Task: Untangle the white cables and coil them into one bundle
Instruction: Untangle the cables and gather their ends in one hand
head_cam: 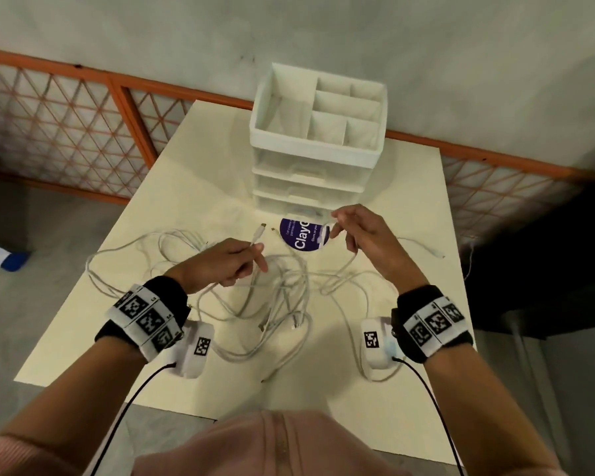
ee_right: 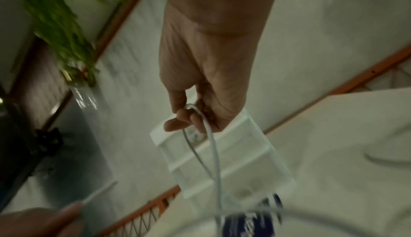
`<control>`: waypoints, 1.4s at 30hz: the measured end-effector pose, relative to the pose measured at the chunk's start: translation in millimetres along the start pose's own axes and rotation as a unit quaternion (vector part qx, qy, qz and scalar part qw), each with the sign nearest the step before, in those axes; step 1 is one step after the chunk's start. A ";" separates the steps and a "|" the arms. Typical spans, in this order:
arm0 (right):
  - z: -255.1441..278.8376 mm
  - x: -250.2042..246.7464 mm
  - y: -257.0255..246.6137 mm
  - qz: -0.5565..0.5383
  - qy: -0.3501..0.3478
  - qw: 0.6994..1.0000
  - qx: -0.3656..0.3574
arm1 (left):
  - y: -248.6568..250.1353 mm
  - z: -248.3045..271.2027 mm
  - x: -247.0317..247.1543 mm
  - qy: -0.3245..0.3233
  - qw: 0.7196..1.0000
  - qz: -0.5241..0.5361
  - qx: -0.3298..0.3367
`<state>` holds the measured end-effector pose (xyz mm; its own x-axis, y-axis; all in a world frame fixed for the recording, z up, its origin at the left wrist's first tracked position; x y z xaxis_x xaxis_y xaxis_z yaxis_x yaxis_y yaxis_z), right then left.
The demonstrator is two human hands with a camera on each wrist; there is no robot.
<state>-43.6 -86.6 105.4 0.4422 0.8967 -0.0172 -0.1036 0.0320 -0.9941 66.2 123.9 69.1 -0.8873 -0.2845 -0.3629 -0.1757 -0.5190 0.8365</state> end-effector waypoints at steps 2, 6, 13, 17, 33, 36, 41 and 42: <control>10.6 4.3 -21.8 0.007 -0.030 0.999 -0.039 | 14.2 -9.2 5.9 0.006 0.998 0.058 0.017; 40.3 25.5 -39.0 0.027 -0.119 0.991 -0.062 | 43.4 -24.1 20.8 0.019 0.985 0.164 0.042; 67.4 32.9 5.5 0.086 -0.148 0.985 0.020 | 79.1 -24.5 40.5 -0.012 0.955 0.278 0.104; 60.4 9.6 -5.2 0.058 -0.013 0.998 -0.025 | 82.2 -19.3 53.0 -0.030 0.961 0.246 0.124; 52.2 33.8 -29.3 -0.084 -0.009 0.995 -0.051 | 113.1 2.0 53.8 -0.012 0.954 0.210 0.211; 60.6 60.3 -4.6 -0.042 -0.179 0.982 0.038 | 126.6 3.5 44.3 -0.001 0.940 0.252 0.229; 61.6 64.2 15.1 0.041 -0.235 0.968 0.074 | 133.2 12.3 19.8 0.024 0.941 0.224 0.252; 60.4 53.1 19.9 0.068 -0.208 0.973 0.077 | 131.9 15.1 11.0 0.041 0.941 0.215 0.257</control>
<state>-75.9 -11.7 91.2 0.0189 0.9973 -0.0708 -0.2819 -0.0626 -0.9574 26.8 64.5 181.7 -0.8914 -0.4513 0.0421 -0.0090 0.1105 0.9938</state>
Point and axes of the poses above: each hand's wrist, its own z-axis away from the middle knuckle, its own x-axis out of the palm, y = z × x, the point moved 5 cm from there along -z, towards the middle knuckle, and after that the axes turned 11 degrees about -z, right-handed, at the moved point
